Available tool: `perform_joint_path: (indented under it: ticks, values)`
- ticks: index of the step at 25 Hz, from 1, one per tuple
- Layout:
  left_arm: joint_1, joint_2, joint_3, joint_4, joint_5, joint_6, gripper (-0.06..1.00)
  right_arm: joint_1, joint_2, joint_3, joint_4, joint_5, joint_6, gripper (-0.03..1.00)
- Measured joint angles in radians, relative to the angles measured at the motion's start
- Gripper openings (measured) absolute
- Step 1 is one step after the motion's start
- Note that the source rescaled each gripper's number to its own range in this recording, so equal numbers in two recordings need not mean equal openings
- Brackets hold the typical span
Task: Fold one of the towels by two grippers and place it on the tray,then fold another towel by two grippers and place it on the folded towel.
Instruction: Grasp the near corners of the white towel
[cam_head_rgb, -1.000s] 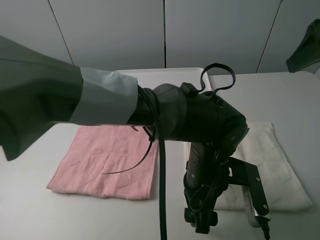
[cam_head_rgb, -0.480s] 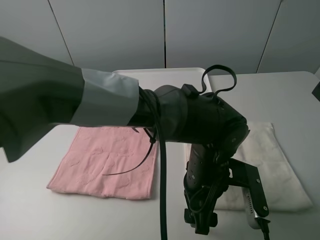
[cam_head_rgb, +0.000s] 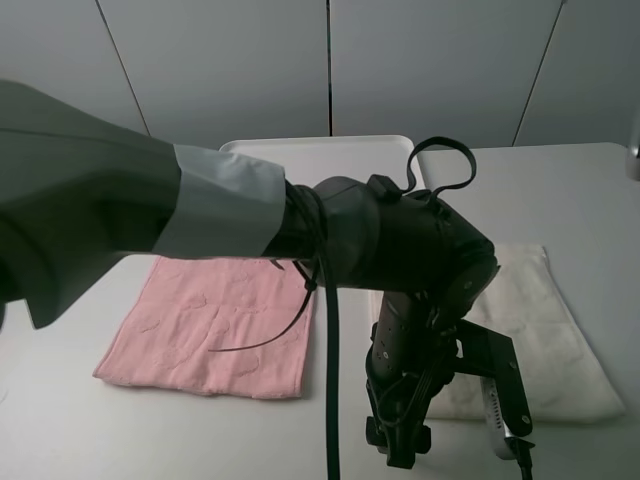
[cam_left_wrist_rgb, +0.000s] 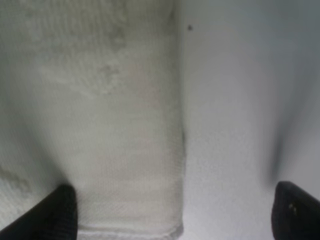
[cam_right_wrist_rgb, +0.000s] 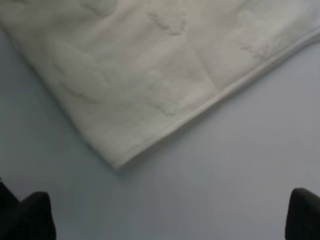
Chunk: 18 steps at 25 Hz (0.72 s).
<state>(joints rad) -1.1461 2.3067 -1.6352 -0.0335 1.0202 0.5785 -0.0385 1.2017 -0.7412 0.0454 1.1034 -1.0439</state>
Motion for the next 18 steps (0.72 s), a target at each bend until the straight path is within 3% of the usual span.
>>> perform_joint_path:
  ticks: [9,13,18]
  values:
    - [0.0,0.001,0.0,0.0,0.0,0.0,1.0,0.0,0.0,0.221,0.0,-0.22,-0.298,1.0]
    - [0.0,0.001,0.0,0.002,0.0,0.0,1.0,0.0,0.026,0.273,0.0,-0.249,-0.431,1.0]
    - [0.0,0.001,0.0,0.002,0.0,0.0,1.0,0.0,0.118,0.308,-0.001,-0.264,-0.52,1.0]
